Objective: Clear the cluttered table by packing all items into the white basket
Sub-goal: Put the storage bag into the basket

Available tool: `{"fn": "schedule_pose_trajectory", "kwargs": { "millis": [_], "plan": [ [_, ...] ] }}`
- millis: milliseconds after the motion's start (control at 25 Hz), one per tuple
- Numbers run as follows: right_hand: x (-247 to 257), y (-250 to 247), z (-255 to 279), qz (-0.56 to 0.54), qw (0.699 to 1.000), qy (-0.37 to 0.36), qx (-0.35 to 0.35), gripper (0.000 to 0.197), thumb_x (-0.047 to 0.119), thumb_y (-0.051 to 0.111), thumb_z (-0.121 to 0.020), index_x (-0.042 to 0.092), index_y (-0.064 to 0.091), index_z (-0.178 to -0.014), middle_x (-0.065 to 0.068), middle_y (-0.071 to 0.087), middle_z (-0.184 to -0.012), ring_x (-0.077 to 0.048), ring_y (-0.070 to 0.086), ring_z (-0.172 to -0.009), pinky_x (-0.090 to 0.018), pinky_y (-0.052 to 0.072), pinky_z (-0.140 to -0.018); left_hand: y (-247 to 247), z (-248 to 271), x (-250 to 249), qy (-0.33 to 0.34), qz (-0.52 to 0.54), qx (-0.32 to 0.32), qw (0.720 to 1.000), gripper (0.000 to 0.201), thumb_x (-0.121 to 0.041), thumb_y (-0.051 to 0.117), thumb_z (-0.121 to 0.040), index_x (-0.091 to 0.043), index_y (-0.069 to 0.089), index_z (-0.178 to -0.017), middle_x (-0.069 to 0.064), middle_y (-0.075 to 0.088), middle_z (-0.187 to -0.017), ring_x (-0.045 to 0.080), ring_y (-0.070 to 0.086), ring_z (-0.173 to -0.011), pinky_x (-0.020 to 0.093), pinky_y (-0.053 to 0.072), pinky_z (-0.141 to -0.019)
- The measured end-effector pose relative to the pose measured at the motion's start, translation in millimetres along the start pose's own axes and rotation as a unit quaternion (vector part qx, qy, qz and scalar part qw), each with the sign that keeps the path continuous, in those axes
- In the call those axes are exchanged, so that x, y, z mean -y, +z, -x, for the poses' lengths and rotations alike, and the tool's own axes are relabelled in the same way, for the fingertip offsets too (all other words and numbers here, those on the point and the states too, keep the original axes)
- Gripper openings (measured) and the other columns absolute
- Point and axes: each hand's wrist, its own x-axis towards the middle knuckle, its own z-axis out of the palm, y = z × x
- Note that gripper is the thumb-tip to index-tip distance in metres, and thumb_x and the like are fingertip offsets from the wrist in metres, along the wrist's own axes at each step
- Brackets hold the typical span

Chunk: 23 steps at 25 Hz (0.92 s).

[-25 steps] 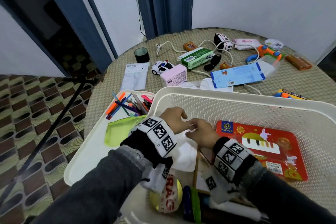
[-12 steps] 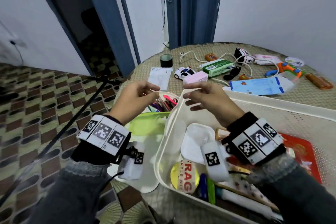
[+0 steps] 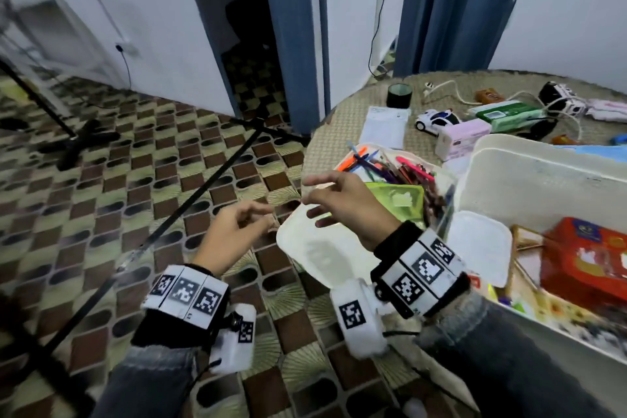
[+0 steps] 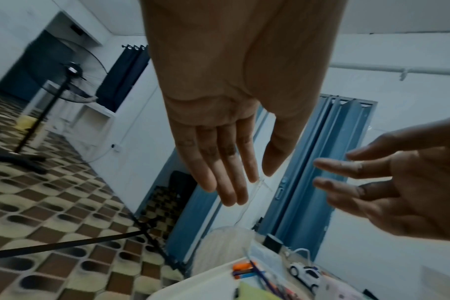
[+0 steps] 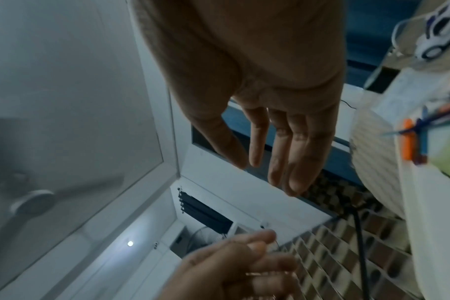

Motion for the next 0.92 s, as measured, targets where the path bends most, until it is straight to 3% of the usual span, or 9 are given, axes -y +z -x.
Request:
{"fn": "schedule_pose_trajectory", "kwargs": {
  "millis": [160, 280, 320, 440, 520, 600, 720, 840, 920],
  "plan": [
    [-58, 66, -16, 0.003, 0.997, 0.075, 0.031, 0.016, 0.001, 0.056, -0.090, 0.008, 0.058, -0.104, -0.016, 0.058, -0.086, -0.028, 0.054, -0.066, -0.028, 0.044, -0.052, -44, 18, 68, -0.037, 0.017, -0.010, 0.999, 0.013, -0.010, 0.059, -0.091, -0.020, 0.067, -0.093, 0.026, 0.067, -0.097, 0.028, 0.064, -0.088, 0.018, 0.043, -0.061],
    [-96, 84, -29, 0.010, 0.992, 0.123, 0.021, 0.017, -0.002, 0.055, -0.090, 0.006, 0.057, -0.105, -0.016, 0.058, -0.085, -0.019, 0.051, -0.054, -0.023, 0.042, -0.043, -61, 21, 107, -0.055, 0.031, -0.004, 0.998, 0.016, -0.007, 0.060, -0.090, -0.022, 0.067, -0.091, 0.023, 0.069, -0.091, 0.033, 0.064, -0.090, 0.026, 0.051, -0.076],
    [-105, 89, -35, 0.013, 0.990, 0.137, 0.018, 0.017, -0.002, 0.054, -0.090, 0.006, 0.057, -0.105, -0.017, 0.058, -0.086, -0.018, 0.051, -0.054, -0.022, 0.041, -0.041, -67, 19, 119, -0.064, 0.034, -0.002, 0.997, 0.018, -0.006, 0.061, -0.089, -0.023, 0.067, -0.090, 0.023, 0.068, -0.089, 0.032, 0.063, -0.085, 0.030, 0.050, -0.079],
    [-119, 99, -58, 0.019, 0.985, 0.169, -0.003, 0.013, -0.001, 0.055, -0.091, 0.010, 0.060, -0.097, -0.016, 0.057, -0.083, -0.018, 0.051, -0.056, -0.021, 0.042, -0.044, -78, 2, 147, -0.090, 0.068, -0.005, 0.994, 0.018, -0.004, 0.061, -0.089, -0.022, 0.066, -0.091, 0.023, 0.065, -0.088, 0.023, 0.059, -0.083, 0.020, 0.048, -0.077],
    [-123, 103, -81, 0.023, 0.987, 0.156, -0.026, 0.013, 0.003, 0.059, -0.089, 0.010, 0.062, -0.099, -0.013, 0.060, -0.083, -0.019, 0.055, -0.062, -0.024, 0.045, -0.052, -84, -19, 157, -0.098, 0.086, -0.006, 0.991, 0.016, -0.007, 0.062, -0.088, -0.022, 0.067, -0.092, 0.020, 0.064, -0.087, 0.022, 0.057, -0.083, 0.024, 0.047, -0.079],
    [-126, 106, -111, 0.046, 0.989, 0.128, -0.057, 0.020, 0.004, 0.062, -0.087, 0.010, 0.063, -0.107, -0.009, 0.060, -0.083, -0.018, 0.056, -0.070, -0.025, 0.046, -0.060, -90, -47, 164, -0.099, 0.089, 0.008, 0.991, 0.016, -0.009, 0.063, -0.088, -0.024, 0.066, -0.094, 0.017, 0.063, -0.089, 0.021, 0.056, -0.083, 0.021, 0.046, -0.077],
    [-126, 111, -158, 0.070, 0.989, 0.100, -0.079, 0.025, 0.002, 0.062, -0.086, 0.010, 0.062, -0.110, -0.003, 0.054, -0.076, -0.014, 0.052, -0.068, -0.018, 0.044, -0.056, -101, -99, 171, -0.085, 0.086, 0.026, 0.992, 0.018, -0.008, 0.062, -0.089, -0.026, 0.064, -0.094, 0.018, 0.066, -0.098, 0.023, 0.059, -0.088, 0.021, 0.048, -0.078],
    [-124, 115, -209, 0.041, 0.988, 0.114, -0.091, 0.030, -0.003, 0.061, -0.086, 0.004, 0.060, -0.115, -0.011, 0.052, -0.079, -0.015, 0.047, -0.063, -0.018, 0.041, -0.053, -114, -158, 171, -0.074, 0.058, 0.062, 0.994, 0.015, -0.009, 0.060, -0.090, -0.022, 0.064, -0.095, 0.005, 0.061, -0.085, 0.014, 0.053, -0.075, 0.014, 0.044, -0.066],
    [-123, 118, -234, 0.031, 0.987, 0.125, -0.093, 0.031, 0.000, 0.063, -0.086, 0.005, 0.060, -0.116, -0.011, 0.053, -0.082, -0.017, 0.049, -0.066, -0.021, 0.045, -0.058, -120, -192, 171, -0.069, 0.032, 0.081, 0.994, 0.014, -0.012, 0.060, -0.090, -0.019, 0.065, -0.101, 0.000, 0.059, -0.082, 0.008, 0.050, -0.071, 0.008, 0.041, -0.060]
  ]
}}
